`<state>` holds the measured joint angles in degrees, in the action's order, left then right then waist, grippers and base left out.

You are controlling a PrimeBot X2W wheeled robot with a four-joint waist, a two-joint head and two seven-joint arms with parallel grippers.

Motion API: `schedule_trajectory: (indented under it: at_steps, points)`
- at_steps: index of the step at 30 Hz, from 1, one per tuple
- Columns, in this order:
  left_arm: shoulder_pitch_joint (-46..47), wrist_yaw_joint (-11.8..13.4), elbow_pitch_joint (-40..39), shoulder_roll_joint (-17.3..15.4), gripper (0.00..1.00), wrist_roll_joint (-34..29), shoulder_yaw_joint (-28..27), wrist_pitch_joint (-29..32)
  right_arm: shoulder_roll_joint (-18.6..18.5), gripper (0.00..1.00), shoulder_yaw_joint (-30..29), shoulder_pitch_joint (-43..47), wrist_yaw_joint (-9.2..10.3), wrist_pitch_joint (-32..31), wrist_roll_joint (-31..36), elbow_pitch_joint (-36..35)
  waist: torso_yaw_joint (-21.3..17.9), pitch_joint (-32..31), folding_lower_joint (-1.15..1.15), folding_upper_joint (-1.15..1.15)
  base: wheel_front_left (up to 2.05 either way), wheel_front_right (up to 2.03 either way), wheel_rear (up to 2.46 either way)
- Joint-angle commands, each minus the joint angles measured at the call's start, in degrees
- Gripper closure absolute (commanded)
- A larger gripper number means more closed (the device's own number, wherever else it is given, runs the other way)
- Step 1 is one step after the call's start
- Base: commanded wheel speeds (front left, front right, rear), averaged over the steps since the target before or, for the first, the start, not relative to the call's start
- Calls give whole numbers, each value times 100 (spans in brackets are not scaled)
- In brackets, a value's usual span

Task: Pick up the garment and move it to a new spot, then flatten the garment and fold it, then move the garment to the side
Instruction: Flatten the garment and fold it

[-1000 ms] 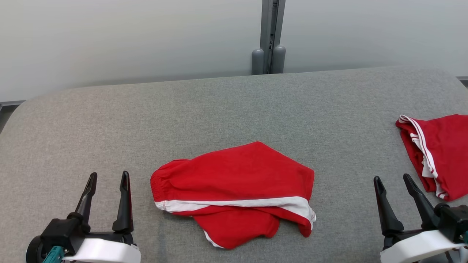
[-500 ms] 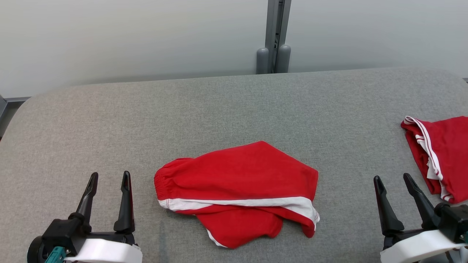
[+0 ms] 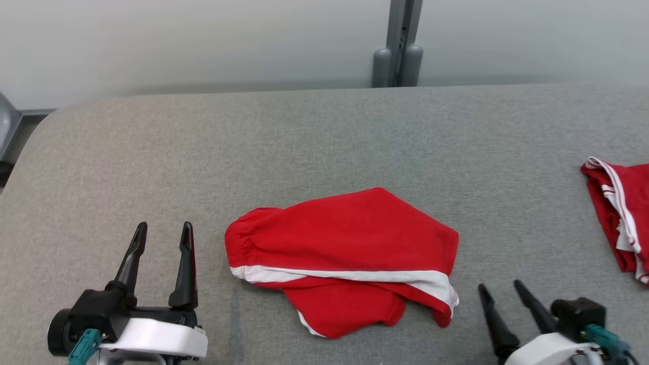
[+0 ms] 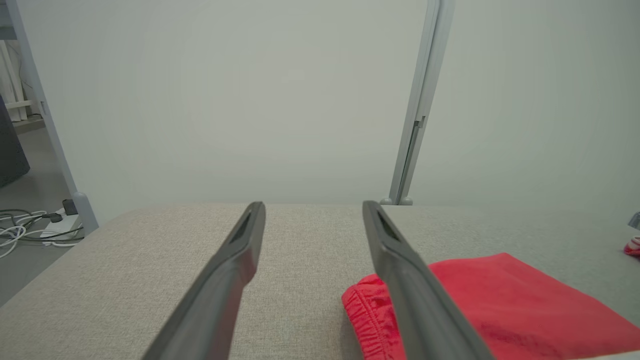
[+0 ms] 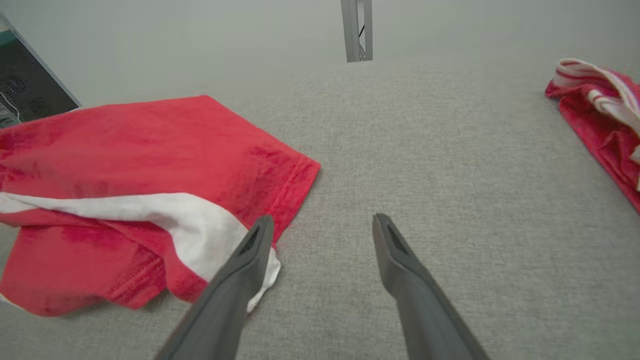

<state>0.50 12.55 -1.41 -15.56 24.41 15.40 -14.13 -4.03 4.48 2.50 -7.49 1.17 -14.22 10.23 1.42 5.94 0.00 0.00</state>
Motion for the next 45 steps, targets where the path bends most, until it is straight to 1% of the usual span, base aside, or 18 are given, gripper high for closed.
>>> schedule_trajectory:
  at_steps: [1, 7, 9, 12, 13, 14, 15, 17, 19, 24, 27, 31, 35, 39, 40, 42, 43, 45]
  points:
    - [116, -28, 6, -4, 0, -37, 11, -7, -23, 0, 111, -132, -1, 70, -116, 183, 96, 101, 0, 0, 0, 0, 0]
    - [268, -87, 104, 67, 0, -52, 68, -44, -17, 0, 650, -507, -1, 204, -425, 1036, 228, 257, 0, 0, 0, 0, 0]
    - [286, -93, 121, 78, 0, -53, 72, -52, -16, 0, 716, -571, -1, 214, -455, 1164, 241, 277, 0, 0, 0, 0, 0]
    - [341, -112, 167, 100, 0, -64, 80, -57, -16, 0, 882, -748, -1, 248, -527, 1536, 272, 338, 0, 0, 0, 0, 0]
    - [365, -121, 179, 106, 0, -64, 79, -64, -10, 8, 952, -793, -1, 222, -565, 1674, 276, 350, 0, 0, 0, 0, 0]
    - [384, -139, 199, 117, 0, -69, 74, -65, -7, 69, 1052, -881, -1, 182, -611, 1890, 285, 377, 0, 0, 0, 0, 0]
    - [387, -142, 214, 127, 0, -73, 73, -71, -8, 100, 1088, -917, -1, 213, -626, 1968, 289, 388, 0, 0, 0, 0, 0]
    - [400, -154, 236, 139, 0, -79, 64, -81, -23, 100, 1135, -969, -1, 285, -647, 2074, 291, 410, 0, 0, 0, 0, 0]
    - [422, -165, 250, 144, 0, -85, 50, -87, -113, 100, 1053, -1007, 0, 407, -678, 2089, 287, 430, 0, 0, 0, 0, 0]
    - [425, -184, 268, 155, 0, -92, -6, -97, -321, 100, 589, -1036, 13, 705, -633, 1887, 223, 453, 0, 0, 0, 0, 0]
    - [433, -195, 280, 161, 0, -104, -34, -99, -432, 100, 319, -1076, -1, 753, -558, 1734, 175, 466, 0, 0, 0, 0, 0]
    - [498, -233, 293, 186, 0, -128, -34, -104, -580, 100, 63, -1231, 0, 650, -470, 1680, 136, 510, 0, 0, 0, 0, 0]
    - [554, -271, 326, 218, 0, -139, -23, -103, -685, 100, 74, -1495, -1, 623, -477, 1781, 136, 576, 0, 0, 0, 0, 0]
    - [626, -306, 363, 250, 0, -175, -26, -106, -748, 100, 194, -1727, -1, 734, -536, 2063, 139, 636, 0, 0, 0, 0, 0]
    - [624, -322, 374, 256, 0, -179, -28, -106, -736, 96, 223, -1764, 0, 781, -563, 2128, 140, 638, 0, 0, 0, 0, 0]
    - [626, -336, 398, 272, 0, -190, -40, -107, -712, 5, 277, -1790, 0, 868, -624, 2242, 133, 631, 0, 0, 0, 0, 0]
    - [618, -347, 401, 281, 0, -193, -47, -107, -712, 0, 284, -1773, -1, 921, -641, 2279, 127, 621, 0, 0, 0, 0, 0]
    - [569, -361, 418, 292, 0, -211, -69, -108, -695, 0, 300, -1673, -1, 1037, -711, 2293, 103, 584, 0, 0, 0, 0, 0]
